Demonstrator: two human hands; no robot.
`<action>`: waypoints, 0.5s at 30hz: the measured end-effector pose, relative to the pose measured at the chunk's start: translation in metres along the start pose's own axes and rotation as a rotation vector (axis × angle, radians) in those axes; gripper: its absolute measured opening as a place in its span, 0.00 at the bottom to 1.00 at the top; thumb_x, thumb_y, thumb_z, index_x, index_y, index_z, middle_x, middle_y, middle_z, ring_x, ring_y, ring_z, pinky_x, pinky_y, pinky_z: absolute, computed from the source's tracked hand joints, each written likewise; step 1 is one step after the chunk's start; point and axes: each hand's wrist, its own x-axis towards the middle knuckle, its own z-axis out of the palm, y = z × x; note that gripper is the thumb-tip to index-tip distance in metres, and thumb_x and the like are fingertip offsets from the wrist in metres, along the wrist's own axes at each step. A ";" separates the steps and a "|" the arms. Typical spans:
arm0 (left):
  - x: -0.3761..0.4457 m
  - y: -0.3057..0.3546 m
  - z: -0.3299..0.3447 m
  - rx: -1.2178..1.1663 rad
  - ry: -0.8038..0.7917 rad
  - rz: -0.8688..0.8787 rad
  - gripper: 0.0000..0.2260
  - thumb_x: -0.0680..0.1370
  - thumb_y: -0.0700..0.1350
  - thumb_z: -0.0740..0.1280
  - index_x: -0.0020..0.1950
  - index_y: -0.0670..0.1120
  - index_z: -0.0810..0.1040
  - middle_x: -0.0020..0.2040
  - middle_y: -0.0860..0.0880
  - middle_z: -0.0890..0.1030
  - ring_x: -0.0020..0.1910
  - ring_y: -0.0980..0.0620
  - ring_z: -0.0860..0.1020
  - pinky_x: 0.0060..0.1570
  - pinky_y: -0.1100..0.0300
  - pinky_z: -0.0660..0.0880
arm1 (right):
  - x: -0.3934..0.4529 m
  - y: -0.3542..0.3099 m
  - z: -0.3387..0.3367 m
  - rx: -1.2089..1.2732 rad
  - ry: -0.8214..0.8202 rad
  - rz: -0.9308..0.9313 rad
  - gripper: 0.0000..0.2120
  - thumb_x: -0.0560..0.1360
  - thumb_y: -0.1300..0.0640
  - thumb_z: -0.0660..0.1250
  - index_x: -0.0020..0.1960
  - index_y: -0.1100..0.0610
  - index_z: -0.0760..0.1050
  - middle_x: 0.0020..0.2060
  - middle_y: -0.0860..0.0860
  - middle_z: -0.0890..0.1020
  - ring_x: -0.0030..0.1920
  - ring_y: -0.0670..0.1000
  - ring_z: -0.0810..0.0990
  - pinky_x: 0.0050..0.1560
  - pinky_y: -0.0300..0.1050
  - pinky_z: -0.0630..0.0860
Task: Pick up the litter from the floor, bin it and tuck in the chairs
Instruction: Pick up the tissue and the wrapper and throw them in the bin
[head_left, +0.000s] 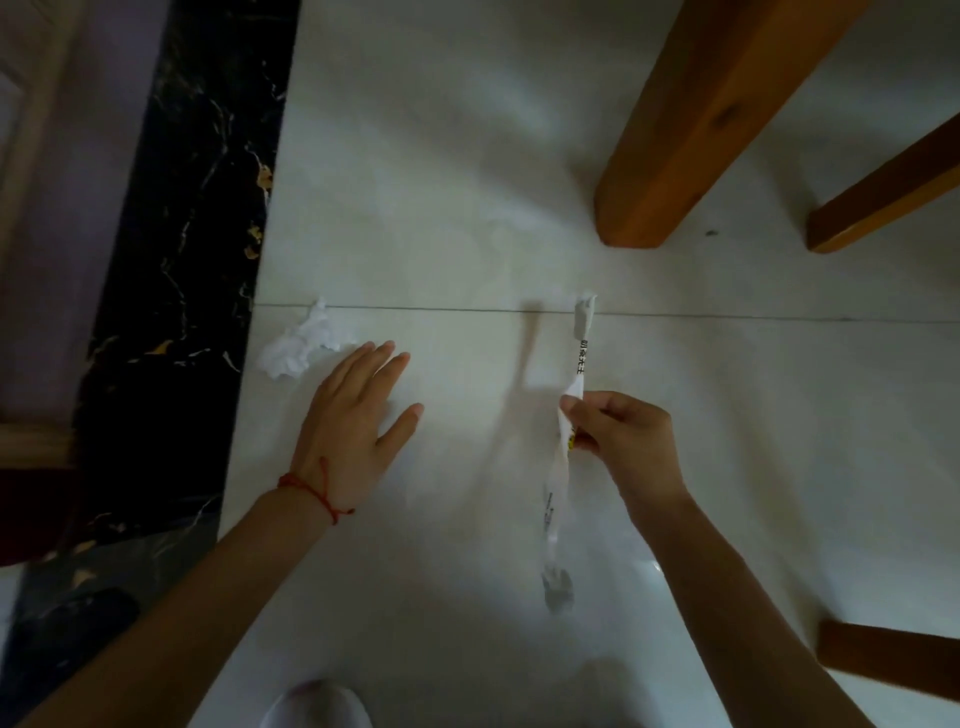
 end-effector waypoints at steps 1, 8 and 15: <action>0.003 -0.005 -0.004 -0.027 0.029 -0.041 0.29 0.76 0.61 0.52 0.65 0.40 0.70 0.66 0.39 0.71 0.68 0.42 0.66 0.68 0.51 0.60 | 0.000 -0.002 0.002 0.014 -0.011 -0.006 0.04 0.71 0.63 0.70 0.38 0.62 0.80 0.35 0.60 0.82 0.36 0.54 0.79 0.47 0.49 0.79; 0.029 -0.059 -0.027 -0.082 0.146 -0.363 0.26 0.72 0.53 0.62 0.62 0.36 0.72 0.60 0.34 0.74 0.61 0.35 0.71 0.63 0.46 0.67 | -0.002 -0.001 0.014 -0.021 -0.065 -0.062 0.06 0.70 0.64 0.70 0.35 0.59 0.80 0.25 0.48 0.82 0.28 0.44 0.79 0.33 0.33 0.78; 0.031 -0.063 -0.024 -0.106 0.161 -0.517 0.20 0.70 0.39 0.70 0.61 0.37 0.73 0.59 0.35 0.76 0.59 0.38 0.73 0.60 0.51 0.68 | -0.002 -0.001 0.014 -0.029 -0.055 -0.056 0.05 0.70 0.64 0.70 0.35 0.59 0.80 0.25 0.48 0.83 0.28 0.45 0.79 0.34 0.33 0.79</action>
